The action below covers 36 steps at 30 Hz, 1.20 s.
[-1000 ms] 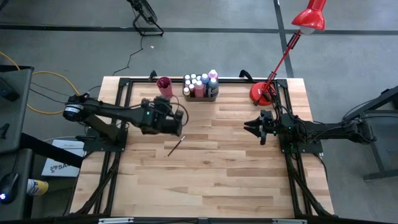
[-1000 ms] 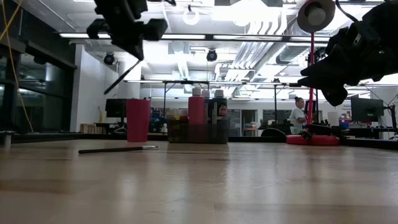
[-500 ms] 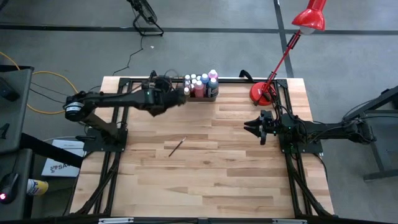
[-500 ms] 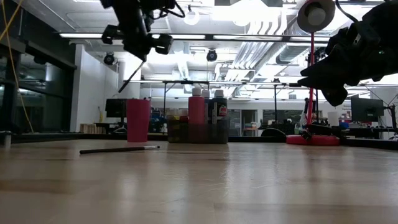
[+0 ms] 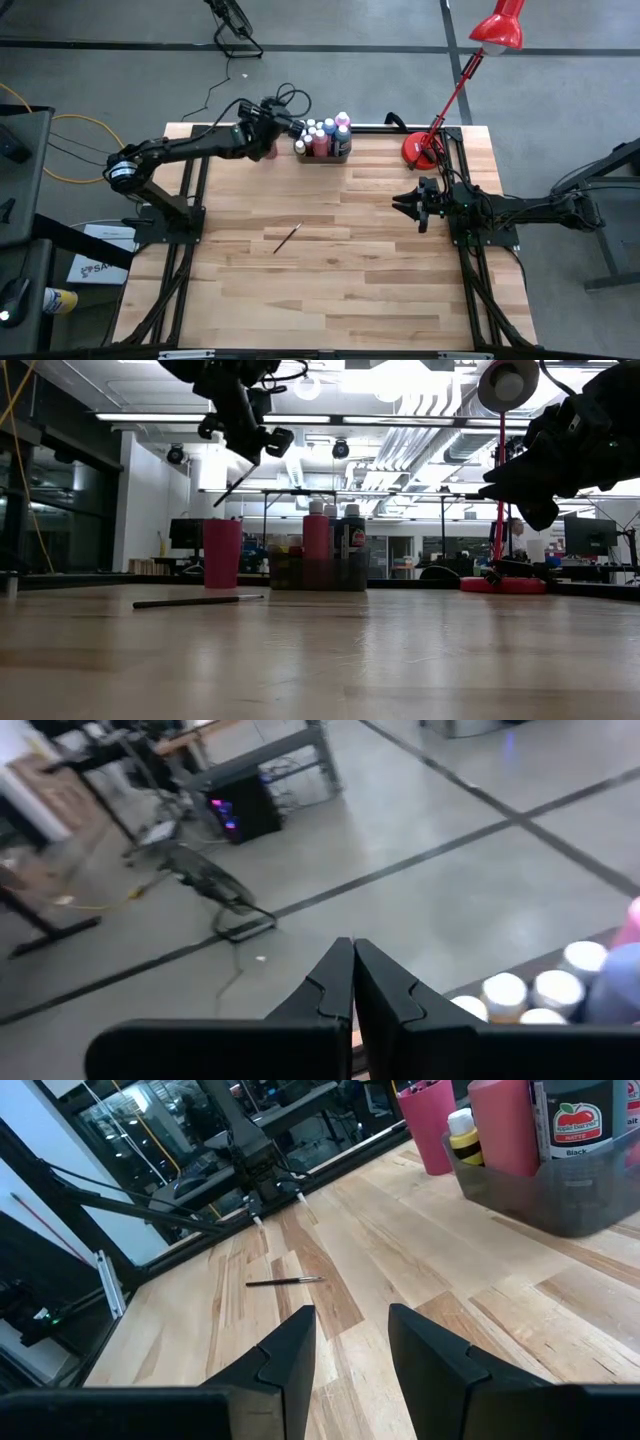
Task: Pick & Place Paint Supplies
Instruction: Put the black paint brush into the pink cup
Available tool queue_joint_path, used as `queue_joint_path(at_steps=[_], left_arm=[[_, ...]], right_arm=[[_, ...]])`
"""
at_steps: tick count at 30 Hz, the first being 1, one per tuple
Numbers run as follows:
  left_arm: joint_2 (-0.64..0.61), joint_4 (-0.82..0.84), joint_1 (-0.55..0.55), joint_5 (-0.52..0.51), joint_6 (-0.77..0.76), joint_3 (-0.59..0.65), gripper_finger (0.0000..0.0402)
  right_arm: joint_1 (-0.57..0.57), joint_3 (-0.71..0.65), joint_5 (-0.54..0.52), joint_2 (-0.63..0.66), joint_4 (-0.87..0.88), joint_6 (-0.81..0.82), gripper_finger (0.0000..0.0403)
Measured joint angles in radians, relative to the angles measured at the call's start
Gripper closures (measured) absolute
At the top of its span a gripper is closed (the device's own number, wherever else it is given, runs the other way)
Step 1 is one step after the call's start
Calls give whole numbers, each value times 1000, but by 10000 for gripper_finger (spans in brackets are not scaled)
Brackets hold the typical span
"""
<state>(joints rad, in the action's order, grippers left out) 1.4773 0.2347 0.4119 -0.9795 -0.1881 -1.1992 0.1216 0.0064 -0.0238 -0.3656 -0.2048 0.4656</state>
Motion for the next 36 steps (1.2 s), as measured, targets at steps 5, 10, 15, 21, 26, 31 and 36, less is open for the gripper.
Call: queue_joint_path(at_steps=[5,10,15,21,26,31,36], left_arm=[[0,-66,56,139,34,14,401],[-1,-177,87,163,16,113,401],[-1,-285,102,206,-27,195,401],[-1,-360,100,207,-26,238,400],[-6,-321,99,205,-26,239,385],[-33,-228,98,181,-69,239,360],[-66,-124,97,176,-133,239,331]], right_arm=[[0,0,0,0,0,0,280],[0,0,0,0,0,0,280],[0,0,0,0,0,0,280],[0,0,0,0,0,0,280],[0,0,0,0,0,0,280],[0,0,0,0,0,0,280],[0,0,0,0,0,0,280]])
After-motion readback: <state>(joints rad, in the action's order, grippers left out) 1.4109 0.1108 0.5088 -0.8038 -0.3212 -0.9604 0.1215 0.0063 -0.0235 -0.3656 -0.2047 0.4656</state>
